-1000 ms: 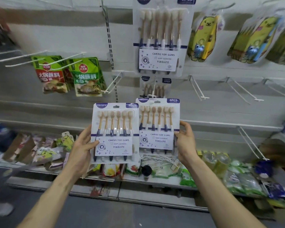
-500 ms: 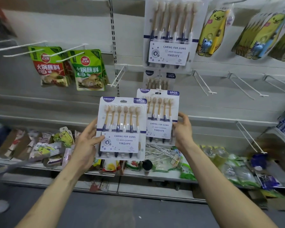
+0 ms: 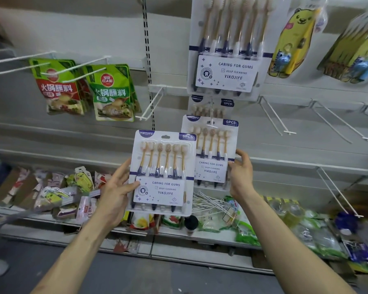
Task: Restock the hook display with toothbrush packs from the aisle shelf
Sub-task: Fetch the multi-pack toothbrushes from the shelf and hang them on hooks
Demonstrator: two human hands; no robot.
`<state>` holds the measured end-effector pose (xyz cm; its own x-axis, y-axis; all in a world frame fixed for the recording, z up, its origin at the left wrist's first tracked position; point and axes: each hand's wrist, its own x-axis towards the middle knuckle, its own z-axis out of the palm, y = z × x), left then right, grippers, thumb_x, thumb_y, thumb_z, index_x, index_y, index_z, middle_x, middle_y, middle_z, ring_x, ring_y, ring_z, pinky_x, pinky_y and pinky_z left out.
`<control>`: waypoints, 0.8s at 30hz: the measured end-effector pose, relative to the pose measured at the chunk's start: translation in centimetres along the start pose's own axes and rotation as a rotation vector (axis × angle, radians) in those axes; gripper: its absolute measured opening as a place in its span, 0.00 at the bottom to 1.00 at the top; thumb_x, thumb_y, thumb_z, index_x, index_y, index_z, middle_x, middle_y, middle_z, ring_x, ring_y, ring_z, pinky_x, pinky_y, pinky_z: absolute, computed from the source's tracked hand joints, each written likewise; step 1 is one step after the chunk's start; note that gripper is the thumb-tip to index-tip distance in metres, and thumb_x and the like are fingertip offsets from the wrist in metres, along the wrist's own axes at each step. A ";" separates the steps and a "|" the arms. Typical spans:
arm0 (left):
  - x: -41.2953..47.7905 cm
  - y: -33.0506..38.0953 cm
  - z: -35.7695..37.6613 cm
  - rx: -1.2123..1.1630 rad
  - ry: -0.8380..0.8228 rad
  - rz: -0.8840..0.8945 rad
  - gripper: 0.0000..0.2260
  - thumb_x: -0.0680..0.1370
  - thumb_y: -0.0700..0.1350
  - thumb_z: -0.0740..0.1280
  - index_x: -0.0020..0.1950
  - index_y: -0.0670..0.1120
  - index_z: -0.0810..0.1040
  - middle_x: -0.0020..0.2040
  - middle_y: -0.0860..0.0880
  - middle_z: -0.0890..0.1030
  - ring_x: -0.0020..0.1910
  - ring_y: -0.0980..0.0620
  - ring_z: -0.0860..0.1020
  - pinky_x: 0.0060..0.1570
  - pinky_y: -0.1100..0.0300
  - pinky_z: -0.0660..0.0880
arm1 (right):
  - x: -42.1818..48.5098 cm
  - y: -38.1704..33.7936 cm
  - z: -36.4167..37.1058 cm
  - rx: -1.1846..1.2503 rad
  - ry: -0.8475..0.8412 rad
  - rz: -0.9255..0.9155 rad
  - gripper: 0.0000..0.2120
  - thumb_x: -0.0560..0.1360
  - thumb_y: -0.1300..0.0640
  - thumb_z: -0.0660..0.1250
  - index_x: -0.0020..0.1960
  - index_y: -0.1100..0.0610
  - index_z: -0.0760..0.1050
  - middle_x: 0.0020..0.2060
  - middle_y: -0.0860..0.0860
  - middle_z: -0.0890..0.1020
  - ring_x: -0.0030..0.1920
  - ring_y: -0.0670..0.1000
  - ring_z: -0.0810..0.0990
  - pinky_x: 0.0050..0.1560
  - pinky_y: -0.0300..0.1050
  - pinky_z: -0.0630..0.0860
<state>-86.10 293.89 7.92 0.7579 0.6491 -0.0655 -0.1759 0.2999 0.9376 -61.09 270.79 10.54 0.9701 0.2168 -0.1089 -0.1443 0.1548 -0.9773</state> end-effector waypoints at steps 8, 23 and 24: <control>1.3 -1.4 2.5 0.042 0.057 0.004 0.33 0.76 0.25 0.65 0.77 0.51 0.73 0.69 0.48 0.81 0.70 0.46 0.78 0.69 0.45 0.74 | 7.8 0.2 2.7 -0.059 0.067 0.054 0.18 0.80 0.72 0.58 0.66 0.60 0.74 0.53 0.56 0.83 0.45 0.54 0.82 0.39 0.47 0.81; 0.4 -1.1 3.3 0.106 0.053 -0.023 0.33 0.78 0.25 0.64 0.78 0.50 0.72 0.68 0.48 0.82 0.69 0.47 0.79 0.63 0.54 0.80 | 16.4 1.8 4.2 -0.351 0.142 0.092 0.06 0.81 0.58 0.63 0.49 0.58 0.77 0.47 0.57 0.83 0.46 0.58 0.83 0.44 0.51 0.80; 0.1 -1.0 3.2 0.104 0.058 -0.023 0.33 0.78 0.25 0.64 0.78 0.50 0.71 0.67 0.48 0.83 0.69 0.47 0.79 0.64 0.52 0.80 | 16.5 2.1 3.9 -0.367 0.153 0.102 0.07 0.81 0.57 0.63 0.50 0.60 0.77 0.47 0.57 0.82 0.45 0.57 0.81 0.43 0.49 0.78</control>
<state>-83.79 291.39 8.05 0.7229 0.6831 -0.1038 -0.0910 0.2431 0.9657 -46.15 278.42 7.35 0.9763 0.0634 -0.2070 -0.1886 -0.2200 -0.9571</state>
